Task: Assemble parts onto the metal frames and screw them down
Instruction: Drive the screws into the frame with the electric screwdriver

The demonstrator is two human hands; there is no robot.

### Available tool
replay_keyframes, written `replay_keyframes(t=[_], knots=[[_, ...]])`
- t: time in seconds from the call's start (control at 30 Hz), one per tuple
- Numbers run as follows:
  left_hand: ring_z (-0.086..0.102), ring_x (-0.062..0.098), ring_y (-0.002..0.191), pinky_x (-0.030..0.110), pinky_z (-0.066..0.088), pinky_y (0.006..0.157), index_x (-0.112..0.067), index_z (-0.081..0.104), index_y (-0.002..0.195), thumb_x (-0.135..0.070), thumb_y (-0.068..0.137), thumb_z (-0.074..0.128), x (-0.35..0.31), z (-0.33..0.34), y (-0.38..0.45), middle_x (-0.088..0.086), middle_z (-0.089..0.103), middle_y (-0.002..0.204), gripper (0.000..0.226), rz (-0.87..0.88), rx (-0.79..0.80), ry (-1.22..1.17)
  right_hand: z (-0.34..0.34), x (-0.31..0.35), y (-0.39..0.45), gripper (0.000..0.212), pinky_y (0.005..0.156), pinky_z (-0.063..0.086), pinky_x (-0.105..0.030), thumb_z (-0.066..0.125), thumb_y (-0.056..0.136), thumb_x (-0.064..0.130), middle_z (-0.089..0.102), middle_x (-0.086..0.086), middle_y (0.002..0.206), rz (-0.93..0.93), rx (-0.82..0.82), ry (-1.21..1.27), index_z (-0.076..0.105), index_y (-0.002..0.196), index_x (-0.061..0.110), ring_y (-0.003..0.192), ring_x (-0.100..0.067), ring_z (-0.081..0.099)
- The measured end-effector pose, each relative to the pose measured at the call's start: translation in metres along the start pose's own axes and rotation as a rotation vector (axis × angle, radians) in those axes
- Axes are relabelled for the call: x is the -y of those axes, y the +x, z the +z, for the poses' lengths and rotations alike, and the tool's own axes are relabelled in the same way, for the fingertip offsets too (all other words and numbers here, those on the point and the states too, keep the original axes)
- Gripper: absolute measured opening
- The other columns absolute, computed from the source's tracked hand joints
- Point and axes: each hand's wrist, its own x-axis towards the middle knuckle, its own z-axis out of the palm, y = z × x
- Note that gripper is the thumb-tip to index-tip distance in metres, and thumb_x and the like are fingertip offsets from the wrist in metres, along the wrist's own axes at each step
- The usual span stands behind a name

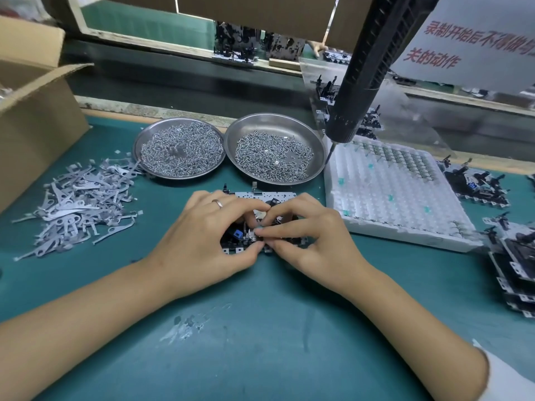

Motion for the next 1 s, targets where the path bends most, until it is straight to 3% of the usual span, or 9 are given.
replay_keyframes(t=[0.13,0.27,0.37,0.47,0.57,0.67,0.77,0.87,1.0], knots=[[0.048,-0.003,0.088,0.03,0.034,0.093,-0.021,0.068,0.109,-0.045,0.075,0.057,0.003,0.0,0.001,-0.021,0.063,0.088,0.043,-0.015,0.012,-0.034,-0.001,0.002,0.0,0.018,0.076,0.043,-0.022,0.068,0.075,-0.003,0.068,-0.007,0.089,0.001,-0.055,-0.017,0.077,0.087,0.006,0.081,-0.017,0.053],[0.052,0.003,0.085,0.033,0.036,0.09,-0.023,0.072,0.093,-0.045,0.076,0.059,0.004,0.0,0.002,-0.018,0.065,0.085,0.032,-0.005,0.006,-0.052,-0.017,0.01,0.012,0.015,0.078,0.043,-0.022,0.06,0.081,0.0,0.062,-0.007,0.089,0.075,-0.592,-0.006,0.07,0.09,0.007,0.083,-0.015,0.057],[0.054,0.004,0.084,0.033,0.038,0.089,-0.022,0.072,0.09,-0.043,0.074,0.064,0.003,0.0,0.003,-0.017,0.065,0.084,0.028,-0.015,-0.006,-0.08,-0.043,0.01,0.035,0.036,0.089,0.045,-0.034,0.062,0.084,0.015,0.054,-0.003,0.108,0.187,-0.844,0.014,0.051,0.119,0.018,0.101,-0.014,0.053],[0.054,0.002,0.084,0.032,0.038,0.089,-0.023,0.073,0.089,-0.045,0.073,0.062,0.004,0.001,0.002,-0.019,0.065,0.083,0.029,-0.01,-0.015,-0.103,-0.065,0.013,0.062,0.069,0.097,0.045,-0.034,0.067,0.083,0.025,0.051,-0.003,0.123,0.278,-0.798,0.104,0.03,0.141,0.017,0.111,-0.01,0.052],[0.053,0.0,0.084,0.029,0.037,0.089,-0.024,0.073,0.087,-0.047,0.072,0.059,0.004,0.002,0.002,-0.023,0.063,0.083,0.031,-0.012,-0.031,-0.125,-0.078,0.015,0.086,0.075,0.083,0.048,-0.015,0.068,0.084,0.022,0.056,0.002,0.112,0.228,-0.822,0.184,0.025,0.144,0.013,0.094,0.002,0.057],[0.053,0.001,0.084,0.025,0.036,0.088,-0.025,0.074,0.085,-0.048,0.07,0.059,0.004,0.002,0.004,-0.026,0.062,0.082,0.032,-0.021,-0.037,-0.152,-0.076,0.02,0.1,0.077,0.08,0.048,-0.013,0.067,0.087,0.019,0.062,-0.005,0.111,0.201,-0.863,0.218,0.018,0.146,0.012,0.092,-0.007,0.062],[0.054,0.001,0.084,0.025,0.036,0.09,-0.026,0.074,0.085,-0.045,0.069,0.066,0.003,0.001,0.005,-0.024,0.063,0.081,0.027,-0.037,-0.029,-0.161,-0.065,0.027,0.104,0.06,0.069,0.051,-0.018,0.064,0.09,0.018,0.061,-0.001,0.093,0.167,-0.893,0.26,0.029,0.137,0.009,0.077,-0.008,0.063],[0.055,0.004,0.084,0.027,0.037,0.09,-0.025,0.075,0.086,-0.035,0.067,0.072,0.003,0.001,0.005,-0.019,0.067,0.081,0.022,-0.066,-0.031,-0.155,-0.05,0.037,0.098,0.042,0.05,0.046,-0.024,0.061,0.09,0.015,0.052,-0.011,0.073,0.129,-0.838,0.478,0.037,0.123,0.004,0.05,-0.017,0.052],[0.055,0.003,0.082,0.026,0.037,0.089,-0.024,0.075,0.086,-0.04,0.069,0.069,0.003,-0.001,0.004,-0.018,0.068,0.081,0.024,-0.05,-0.014,-0.156,-0.017,0.052,0.08,0.019,0.043,0.042,-0.026,0.058,0.09,0.012,0.049,-0.008,0.063,0.074,-0.717,0.688,0.041,0.099,0.013,0.041,-0.018,0.048]])
